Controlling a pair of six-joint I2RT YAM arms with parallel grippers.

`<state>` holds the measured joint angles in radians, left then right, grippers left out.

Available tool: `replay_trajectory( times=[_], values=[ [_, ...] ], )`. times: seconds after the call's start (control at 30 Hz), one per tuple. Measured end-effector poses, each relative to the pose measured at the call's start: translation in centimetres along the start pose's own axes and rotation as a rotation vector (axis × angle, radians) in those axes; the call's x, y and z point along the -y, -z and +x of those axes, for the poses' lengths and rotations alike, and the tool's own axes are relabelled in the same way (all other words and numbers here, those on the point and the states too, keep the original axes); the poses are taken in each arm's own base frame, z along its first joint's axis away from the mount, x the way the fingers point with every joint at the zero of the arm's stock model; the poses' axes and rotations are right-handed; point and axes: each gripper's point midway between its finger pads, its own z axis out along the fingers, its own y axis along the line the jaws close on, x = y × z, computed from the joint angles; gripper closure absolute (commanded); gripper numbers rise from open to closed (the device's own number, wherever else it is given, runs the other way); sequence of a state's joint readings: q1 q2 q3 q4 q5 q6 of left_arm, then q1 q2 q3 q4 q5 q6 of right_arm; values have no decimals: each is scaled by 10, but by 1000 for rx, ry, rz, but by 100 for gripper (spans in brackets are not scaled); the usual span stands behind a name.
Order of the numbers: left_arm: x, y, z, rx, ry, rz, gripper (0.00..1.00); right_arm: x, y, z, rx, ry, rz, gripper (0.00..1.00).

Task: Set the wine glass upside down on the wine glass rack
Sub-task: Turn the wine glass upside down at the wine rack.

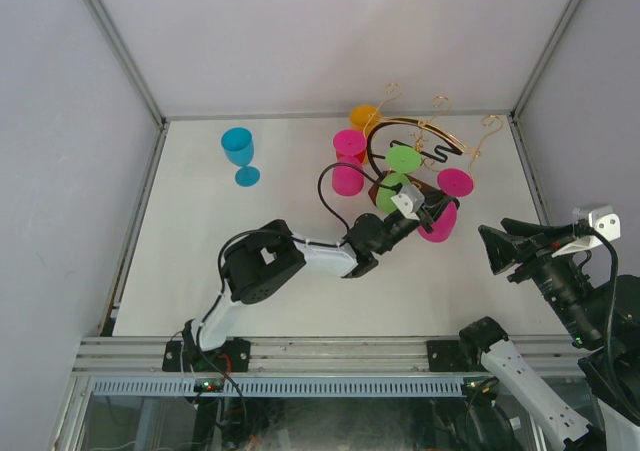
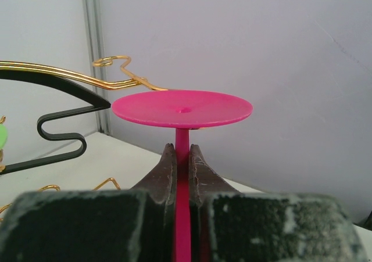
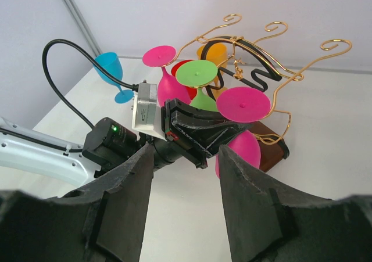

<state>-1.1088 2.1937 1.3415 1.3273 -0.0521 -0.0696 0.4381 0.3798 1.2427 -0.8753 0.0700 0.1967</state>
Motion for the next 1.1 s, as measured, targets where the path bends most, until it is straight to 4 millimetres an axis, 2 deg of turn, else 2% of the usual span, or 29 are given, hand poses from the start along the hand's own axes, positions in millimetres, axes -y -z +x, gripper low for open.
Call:
replay_trajectory(
  times=[0.13,0.33,0.5,0.8,0.93,1.1],
  values=[
    [-2,0,1,-5,2,-18,79,0,0,0,0,0,0,51],
    [-4,1,6,-29,16,-28,69,0,0,0,0,0,0,52],
    [-4,3,12,-53,23,-30,51,0,0,0,0,0,0,51],
    [-6,22,16,-101,20,-35,25,1,0,2,-8,4,6,50],
    [-7,29,7,-102,20,-38,2,2,0,2,-9,6,11,49],
    [-7,46,-2,-118,24,-48,0,4,0,3,-9,8,18,46]
  ],
)
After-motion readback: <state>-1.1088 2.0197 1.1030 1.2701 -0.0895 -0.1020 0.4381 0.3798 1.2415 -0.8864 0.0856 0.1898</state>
